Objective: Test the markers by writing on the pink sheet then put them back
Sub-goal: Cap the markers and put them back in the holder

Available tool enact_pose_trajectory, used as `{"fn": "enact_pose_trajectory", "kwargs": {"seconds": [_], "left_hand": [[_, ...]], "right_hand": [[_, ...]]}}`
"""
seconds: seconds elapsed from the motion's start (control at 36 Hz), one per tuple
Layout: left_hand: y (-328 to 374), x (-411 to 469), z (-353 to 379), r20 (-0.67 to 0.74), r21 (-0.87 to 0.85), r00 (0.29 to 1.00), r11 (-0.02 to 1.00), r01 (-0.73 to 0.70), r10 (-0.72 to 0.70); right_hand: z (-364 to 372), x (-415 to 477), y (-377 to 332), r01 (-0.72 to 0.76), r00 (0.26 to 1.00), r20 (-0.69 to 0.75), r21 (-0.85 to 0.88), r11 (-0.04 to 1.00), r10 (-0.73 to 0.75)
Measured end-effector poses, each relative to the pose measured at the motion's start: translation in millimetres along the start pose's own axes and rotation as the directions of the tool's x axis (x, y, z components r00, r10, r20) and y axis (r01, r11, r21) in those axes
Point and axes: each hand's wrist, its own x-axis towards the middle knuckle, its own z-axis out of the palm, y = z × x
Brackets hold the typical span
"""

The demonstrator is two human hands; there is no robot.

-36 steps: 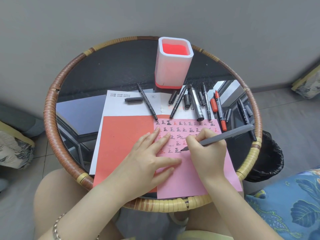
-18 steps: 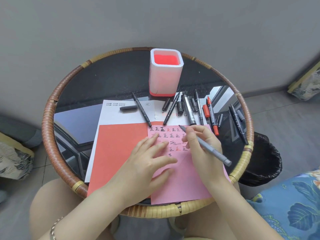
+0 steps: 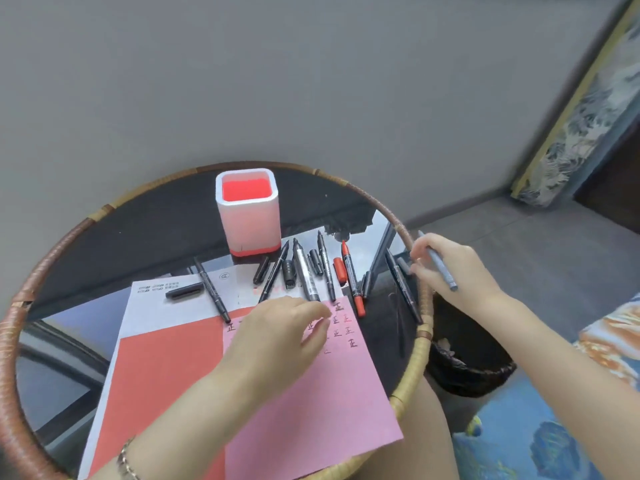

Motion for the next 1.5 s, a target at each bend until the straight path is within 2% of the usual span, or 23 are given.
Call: {"fn": "enact_pose_trajectory", "kwargs": {"seconds": [0.19, 0.31, 0.39, 0.5, 0.58, 0.67, 0.75, 0.86, 0.94, 1.03, 1.08, 1.17, 1.28, 1.36, 1.5], "left_hand": [[4.2, 6.5, 3.3, 0.025, -0.002, 0.998, 0.998, 0.059, -0.059], [6.2, 10.7, 3.1, 0.014, -0.043, 0.997, 0.997, 0.072, -0.071], [11.3, 16.1, 1.0, -0.010, -0.096, 0.996, 0.991, 0.091, -0.092], [16.6, 23.3, -1.5, 0.028, -0.266, 0.979, 0.943, 0.202, -0.202], [18.7, 27.9, -2.9, 0.076, -0.465, 0.959, 0.841, 0.276, -0.273], [18.6, 27.9, -7.1, 0.115, -0.659, 0.937, 0.680, 0.320, -0.329], [17.0, 22.9, -14.0, 0.126, -0.766, 0.919, 0.553, 0.329, -0.373], [11.7, 12.5, -19.2, 0.187, -0.865, 0.842, 0.320, 0.385, -0.507], [5.5, 5.2, -20.8, 0.192, -0.890, 0.796, 0.239, 0.388, -0.574], [-2.5, 0.0, -26.8, 0.142, -0.903, 0.755, 0.228, 0.364, -0.640], [-8.2, -2.6, -31.6, 0.098, -0.904, 0.741, 0.252, 0.346, -0.664], [-14.0, -6.5, -37.7, 0.020, -0.873, 0.771, 0.365, 0.324, -0.636], [-15.7, -12.6, -46.3, -0.051, -0.846, 0.829, 0.465, 0.260, -0.556], [-14.9, -15.9, -51.0, -0.042, -0.867, 0.844, 0.439, 0.235, -0.535], [-11.3, -18.0, -53.0, 0.019, -0.905, 0.847, 0.350, 0.240, -0.531]], "right_hand": [[29.5, 19.0, 8.1, -0.075, 0.997, 0.021, -0.157, 0.985, 0.079], [32.1, 20.7, 5.1, -0.141, 0.990, -0.021, -0.137, 0.980, 0.139], [26.6, 15.5, -2.5, -0.163, 0.985, -0.045, 0.025, 0.986, 0.164], [21.8, -0.6, -36.6, -0.057, 0.995, -0.053, 0.370, 0.927, 0.082], [23.8, -16.4, -66.1, -0.004, 0.996, -0.071, 0.554, 0.832, 0.052], [29.9, -28.0, -89.4, 0.064, 0.995, -0.098, 0.633, 0.771, -0.002], [38.5, -32.5, -107.1, 0.135, 0.990, -0.120, 0.632, 0.763, -0.075], [52.3, -34.4, -124.4, 0.217, 0.976, -0.146, 0.558, 0.801, -0.163], [61.9, -34.6, -134.2, 0.255, 0.967, -0.131, 0.537, 0.804, -0.219], [64.7, -34.5, -141.3, 0.244, 0.967, -0.087, 0.569, 0.785, -0.238], [63.6, -33.3, -145.9, 0.139, 0.986, -0.022, 0.652, 0.745, -0.164], [61.5, -27.0, -147.4, -0.009, 1.000, 0.019, 0.761, 0.649, -0.008], [42.9, -24.3, -149.9, -0.057, 0.996, 0.012, 0.849, 0.526, 0.088], [30.8, -27.7, -152.0, -0.106, 0.983, 0.029, 0.897, 0.429, 0.183], [27.2, -29.6, -152.2, -0.137, 0.972, 0.038, 0.893, 0.429, 0.231]]}}
